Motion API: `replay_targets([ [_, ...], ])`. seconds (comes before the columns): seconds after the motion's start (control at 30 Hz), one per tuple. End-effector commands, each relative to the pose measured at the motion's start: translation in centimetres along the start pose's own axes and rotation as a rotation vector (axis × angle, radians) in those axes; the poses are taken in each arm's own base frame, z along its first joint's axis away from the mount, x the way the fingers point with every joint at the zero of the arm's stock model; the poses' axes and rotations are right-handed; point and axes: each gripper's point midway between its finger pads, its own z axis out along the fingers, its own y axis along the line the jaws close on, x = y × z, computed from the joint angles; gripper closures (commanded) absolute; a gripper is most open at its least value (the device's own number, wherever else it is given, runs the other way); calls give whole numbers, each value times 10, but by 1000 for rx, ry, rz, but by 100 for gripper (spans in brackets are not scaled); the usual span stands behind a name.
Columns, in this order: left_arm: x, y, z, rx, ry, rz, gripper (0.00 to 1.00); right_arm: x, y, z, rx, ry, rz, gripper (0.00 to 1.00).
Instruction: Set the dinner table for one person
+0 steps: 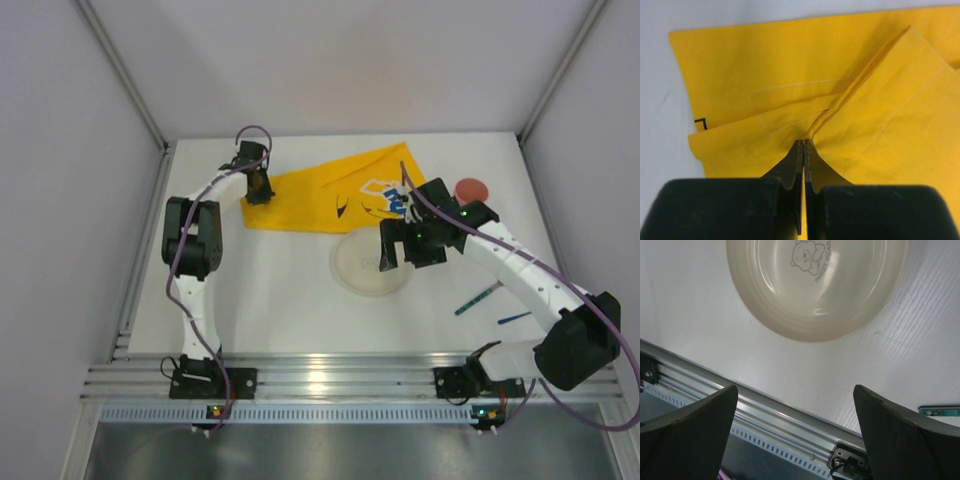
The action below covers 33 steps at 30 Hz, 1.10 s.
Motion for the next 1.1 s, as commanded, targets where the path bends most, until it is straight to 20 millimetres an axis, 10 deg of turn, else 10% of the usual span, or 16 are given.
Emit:
replay_targets([
  [0.0, 28, 35, -34, -46, 79, 52, 100, -7, 8, -9, -62, -83, -13, 0],
  [0.23, -16, -17, -129, 209, -100, 105, 100, 0, 12, -3, -108, -83, -18, 0],
  [0.43, -12, -59, -191, 365, -181, 222, 100, -3, 16, -8, -130, -104, -38, 0],
  [0.57, 44, -92, -220, 552, -91, 357, 100, 2, 14, -8, -132, -99, -55, 0],
  [0.7, 141, -111, -257, 620, 89, 471, 100, 13, 10, -6, -128, -91, -63, 0],
  [0.87, 224, -86, -293, 513, 266, 456, 100, 26, 7, 0, -138, -70, -56, 0],
  [0.9, 227, -77, -292, 440, 247, 456, 93, 29, 7, 2, -146, -66, -56, 0],
  [1.0, 225, -48, -290, 290, 211, 369, 2, 30, 9, 5, -158, -55, -54, 0],
  [1.07, 206, -31, -287, 188, 104, 309, 2, 28, 11, 4, -164, -56, -53, 0],
])
